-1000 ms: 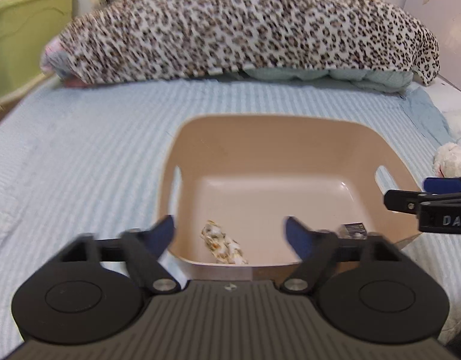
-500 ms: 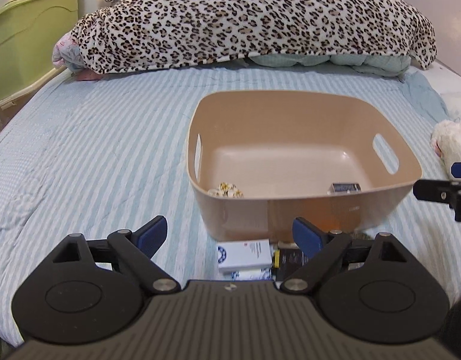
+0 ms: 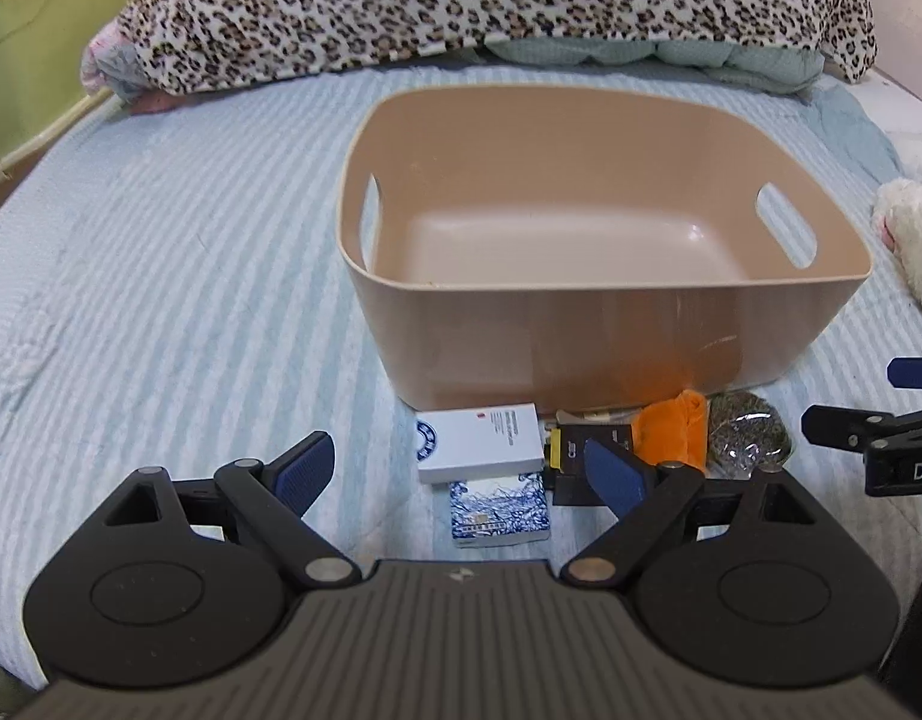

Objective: Organize objects
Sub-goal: 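Grasp the green-wrapped packet with the right tool while the left grasps the white box, then carry both items over the basket and release them inside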

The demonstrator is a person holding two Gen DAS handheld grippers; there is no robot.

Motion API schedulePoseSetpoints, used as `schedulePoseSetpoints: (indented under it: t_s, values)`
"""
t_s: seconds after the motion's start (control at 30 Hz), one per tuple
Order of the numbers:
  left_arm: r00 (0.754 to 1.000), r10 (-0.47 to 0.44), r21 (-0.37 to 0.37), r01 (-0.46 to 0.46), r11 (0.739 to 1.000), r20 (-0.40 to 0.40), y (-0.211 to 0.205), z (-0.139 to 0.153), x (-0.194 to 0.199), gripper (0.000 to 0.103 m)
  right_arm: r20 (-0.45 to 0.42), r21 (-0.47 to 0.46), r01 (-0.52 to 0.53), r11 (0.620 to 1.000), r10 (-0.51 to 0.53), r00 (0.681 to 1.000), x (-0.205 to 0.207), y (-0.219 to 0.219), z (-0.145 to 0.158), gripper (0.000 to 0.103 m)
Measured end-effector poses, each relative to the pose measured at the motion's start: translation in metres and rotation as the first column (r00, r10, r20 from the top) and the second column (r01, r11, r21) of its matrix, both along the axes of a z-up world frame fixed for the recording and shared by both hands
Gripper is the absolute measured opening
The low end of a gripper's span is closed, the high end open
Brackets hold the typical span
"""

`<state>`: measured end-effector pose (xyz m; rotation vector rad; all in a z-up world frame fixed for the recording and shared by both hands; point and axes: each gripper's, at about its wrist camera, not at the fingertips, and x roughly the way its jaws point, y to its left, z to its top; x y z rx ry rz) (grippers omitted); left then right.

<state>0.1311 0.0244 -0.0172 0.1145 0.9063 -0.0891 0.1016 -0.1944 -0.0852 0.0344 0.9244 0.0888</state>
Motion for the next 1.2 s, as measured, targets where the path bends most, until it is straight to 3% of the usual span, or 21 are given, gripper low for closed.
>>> schedulePoseSetpoints:
  t_s: [0.27, 0.53, 0.73, 0.93, 1.03, 1.1, 1.2]
  values:
    - [0.997, 0.051, -0.003, -0.051, 0.999, -0.05, 0.005, -0.024, 0.021, 0.091, -0.042, 0.013, -0.02, 1.0, 0.02, 0.999, 0.01, 0.009, -0.023, 0.103]
    - [0.992, 0.081, -0.077, -0.089, 0.993, -0.091, 0.017, -0.034, 0.033, 0.091, -0.07, 0.039, -0.042, 0.998, 0.045, 0.997, 0.019, 0.02, -0.037, 0.1]
    - [0.99, 0.086, -0.145, -0.102, 0.984, -0.114, 0.023, -0.041, 0.04, 0.089, -0.09, 0.081, -0.037, 0.996, 0.044, 0.995, 0.023, 0.023, -0.044, 0.09]
    - [0.99, 0.081, -0.182, -0.102, 0.978, -0.12, 0.025, -0.041, 0.045, 0.078, -0.084, 0.094, -0.053, 0.994, 0.061, 0.995, 0.022, 0.026, -0.042, 0.075]
    - [0.991, 0.066, -0.207, -0.09, 0.974, -0.12, 0.025, -0.041, 0.044, 0.063, -0.081, 0.102, -0.067, 0.992, 0.076, 0.994, 0.019, 0.029, -0.041, 0.062]
    - [0.991, 0.061, -0.211, -0.085, 0.974, -0.12, 0.024, -0.042, 0.044, 0.062, -0.081, 0.109, -0.078, 0.991, 0.087, 0.993, 0.017, 0.03, -0.039, 0.049]
    - [0.993, 0.052, -0.208, -0.074, 0.975, -0.11, 0.022, -0.041, 0.042, 0.061, -0.082, 0.116, -0.094, 0.989, 0.103, 0.991, 0.018, 0.03, -0.036, 0.044]
